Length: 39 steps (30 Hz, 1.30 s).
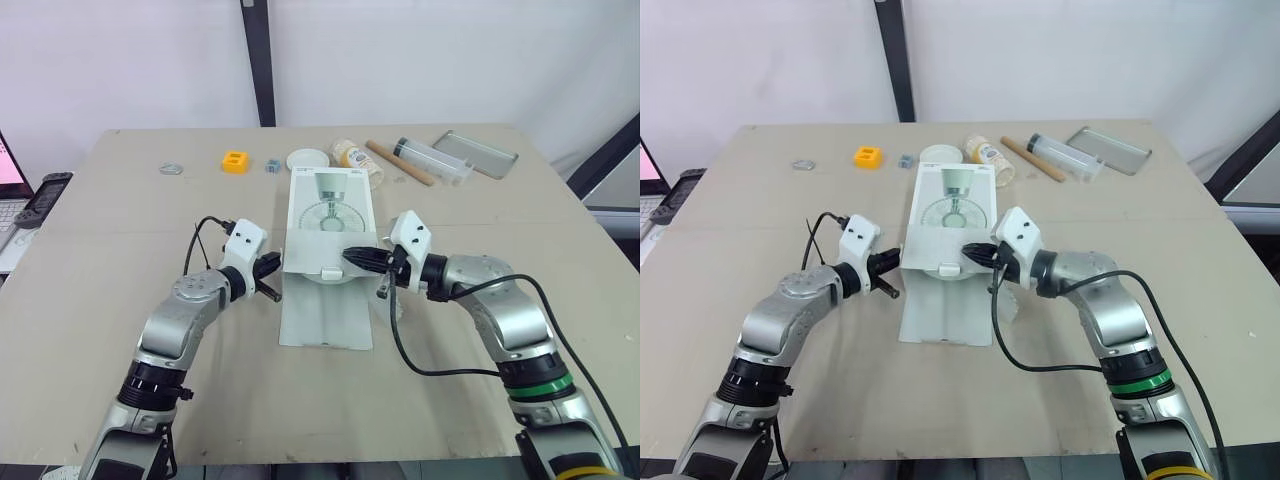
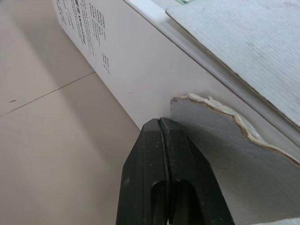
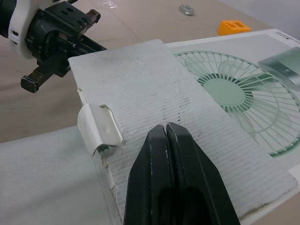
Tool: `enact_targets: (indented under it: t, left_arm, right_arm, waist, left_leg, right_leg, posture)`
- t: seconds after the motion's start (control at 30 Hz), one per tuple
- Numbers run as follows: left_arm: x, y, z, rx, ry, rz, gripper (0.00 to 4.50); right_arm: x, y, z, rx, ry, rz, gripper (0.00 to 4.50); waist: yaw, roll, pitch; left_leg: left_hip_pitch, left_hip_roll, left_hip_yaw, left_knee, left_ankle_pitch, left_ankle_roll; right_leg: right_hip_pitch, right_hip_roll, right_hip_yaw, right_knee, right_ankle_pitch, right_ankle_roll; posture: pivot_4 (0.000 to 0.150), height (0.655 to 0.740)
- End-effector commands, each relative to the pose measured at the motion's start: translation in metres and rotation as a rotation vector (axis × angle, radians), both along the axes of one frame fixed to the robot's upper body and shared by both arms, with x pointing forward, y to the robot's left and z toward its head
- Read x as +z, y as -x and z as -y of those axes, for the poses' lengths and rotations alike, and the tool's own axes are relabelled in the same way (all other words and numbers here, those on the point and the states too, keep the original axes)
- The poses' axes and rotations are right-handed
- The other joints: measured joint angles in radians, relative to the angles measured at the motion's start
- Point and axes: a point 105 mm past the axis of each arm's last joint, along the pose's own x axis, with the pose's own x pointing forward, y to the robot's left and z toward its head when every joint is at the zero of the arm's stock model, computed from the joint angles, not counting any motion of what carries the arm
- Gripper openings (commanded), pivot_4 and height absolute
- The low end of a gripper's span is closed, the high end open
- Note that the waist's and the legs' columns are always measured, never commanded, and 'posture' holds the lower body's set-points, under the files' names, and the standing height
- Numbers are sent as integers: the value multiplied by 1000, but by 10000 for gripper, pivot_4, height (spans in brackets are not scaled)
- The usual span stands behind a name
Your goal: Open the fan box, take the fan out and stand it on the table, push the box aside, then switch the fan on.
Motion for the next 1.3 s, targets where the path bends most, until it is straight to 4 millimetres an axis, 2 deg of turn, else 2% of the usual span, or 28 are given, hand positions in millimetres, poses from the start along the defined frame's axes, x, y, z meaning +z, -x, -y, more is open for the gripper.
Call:
enact_targets:
  t: [0.03, 0.5, 0.67, 0.9, 1.3]
  left_arm:
    - [16, -2, 6, -15, 29, 62, 0]
    - [16, -3, 2, 12, 83, 69, 0]
    - [14, 4, -5, 11, 93, 73, 0]
    - [17, 26, -20, -18, 123, 82, 0]
    - [54, 88, -23, -211, 377, 18, 0]
  right_arm:
    - [-7, 3, -2, 7, 13, -20, 452]
    - [-8, 4, -4, 5, 11, -25, 452]
    - [-8, 4, -4, 3, 11, -25, 452]
    - [-8, 5, -5, 7, 12, -30, 452]
    - [-8, 4, -8, 28, 21, -36, 452]
  waist:
    - [0, 0, 0]
    - [0, 0, 0]
    - [-1, 0, 0]
    - [-1, 0, 0]
    - [-2, 0, 0]
  left_leg:
    - [0, 0, 0, 0, 0, 0]
    - [0, 0, 0, 0, 0, 0]
    - [0, 0, 0, 0, 0, 0]
    - [0, 1, 0, -1, 0, 0]
    - [0, 1, 0, -1, 0, 0]
  right_leg:
    - [0, 0, 0, 0, 0, 0]
    - [0, 0, 0, 0, 0, 0]
    - [0, 0, 0, 0, 0, 0]
    - [0, -1, 1, 0, 0, 0]
    - [0, -1, 1, -1, 0, 0]
  posture:
    - [1500, 7400]
    - [1500, 7400]
    - [1500, 7400]
    - [1500, 7400]
    - [1500, 7400]
